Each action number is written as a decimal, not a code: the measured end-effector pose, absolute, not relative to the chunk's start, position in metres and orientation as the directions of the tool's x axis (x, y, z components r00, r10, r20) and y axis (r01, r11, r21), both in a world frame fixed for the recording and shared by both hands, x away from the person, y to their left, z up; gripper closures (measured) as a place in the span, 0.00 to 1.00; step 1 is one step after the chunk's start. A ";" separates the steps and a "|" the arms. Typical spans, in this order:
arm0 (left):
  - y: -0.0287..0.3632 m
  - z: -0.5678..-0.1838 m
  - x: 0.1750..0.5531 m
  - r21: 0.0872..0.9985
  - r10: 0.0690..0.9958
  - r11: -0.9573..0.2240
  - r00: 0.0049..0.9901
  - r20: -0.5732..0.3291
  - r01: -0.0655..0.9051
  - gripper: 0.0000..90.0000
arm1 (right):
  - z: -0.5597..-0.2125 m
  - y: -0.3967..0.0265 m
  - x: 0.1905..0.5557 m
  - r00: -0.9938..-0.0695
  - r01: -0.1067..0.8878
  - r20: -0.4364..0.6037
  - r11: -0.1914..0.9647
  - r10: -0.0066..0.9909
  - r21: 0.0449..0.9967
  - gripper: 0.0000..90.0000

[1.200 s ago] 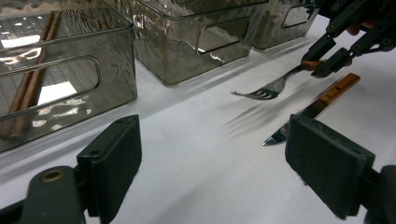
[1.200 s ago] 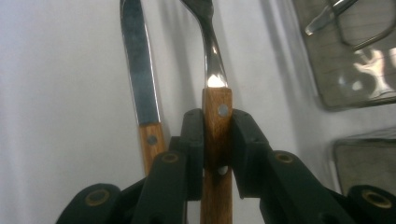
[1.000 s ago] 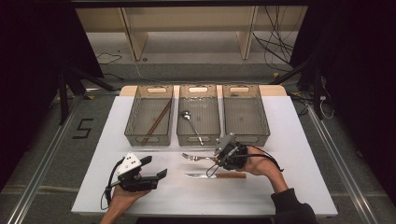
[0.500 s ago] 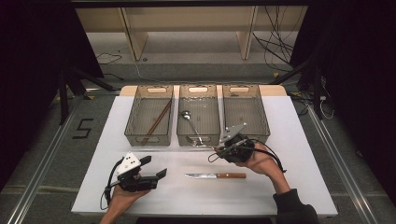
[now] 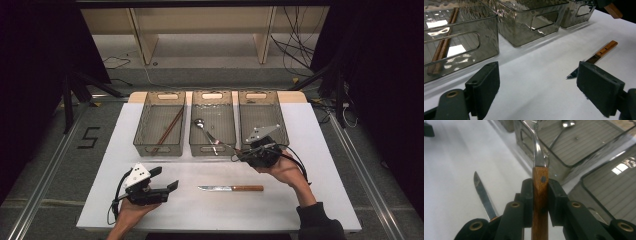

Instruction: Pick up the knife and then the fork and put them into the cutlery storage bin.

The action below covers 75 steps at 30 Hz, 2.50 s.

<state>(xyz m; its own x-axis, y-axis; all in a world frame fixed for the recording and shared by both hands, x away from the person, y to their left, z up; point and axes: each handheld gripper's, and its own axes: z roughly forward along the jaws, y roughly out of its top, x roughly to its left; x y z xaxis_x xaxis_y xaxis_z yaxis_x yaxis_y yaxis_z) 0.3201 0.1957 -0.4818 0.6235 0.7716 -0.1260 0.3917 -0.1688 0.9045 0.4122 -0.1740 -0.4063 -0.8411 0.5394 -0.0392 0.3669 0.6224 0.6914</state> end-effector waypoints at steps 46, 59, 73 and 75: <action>0.197 -0.481 0.320 0.911 0.770 -0.156 0.625 -0.131 0.383 0.20 | -0.384 -0.227 0.491 -0.522 0.597 0.067 0.308 0.850 0.741 0.85; 0.197 -0.481 0.320 0.910 0.770 -0.152 0.623 -0.137 0.387 0.20 | -0.391 -0.221 0.513 -0.468 0.647 0.063 0.293 0.882 0.704 0.85; 0.197 -0.481 0.320 0.909 0.770 -0.154 0.624 -0.135 0.386 0.20 | -0.400 -0.219 0.521 -0.433 0.680 0.066 0.277 0.899 0.679 0.85; 0.197 -0.481 0.320 0.910 0.769 -0.153 0.624 -0.135 0.386 0.20 | -0.402 -0.219 0.523 -0.425 0.686 0.064 0.275 0.903 0.674 0.85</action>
<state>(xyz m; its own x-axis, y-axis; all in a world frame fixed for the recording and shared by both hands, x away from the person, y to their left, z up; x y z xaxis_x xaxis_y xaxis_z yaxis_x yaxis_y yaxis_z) 0.3199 0.1969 -0.4810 0.6243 0.7694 -0.1350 0.3859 -0.1535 0.9097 0.5229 -0.2190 -0.4019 -0.4250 0.9030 0.0639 0.6857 0.2750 0.6740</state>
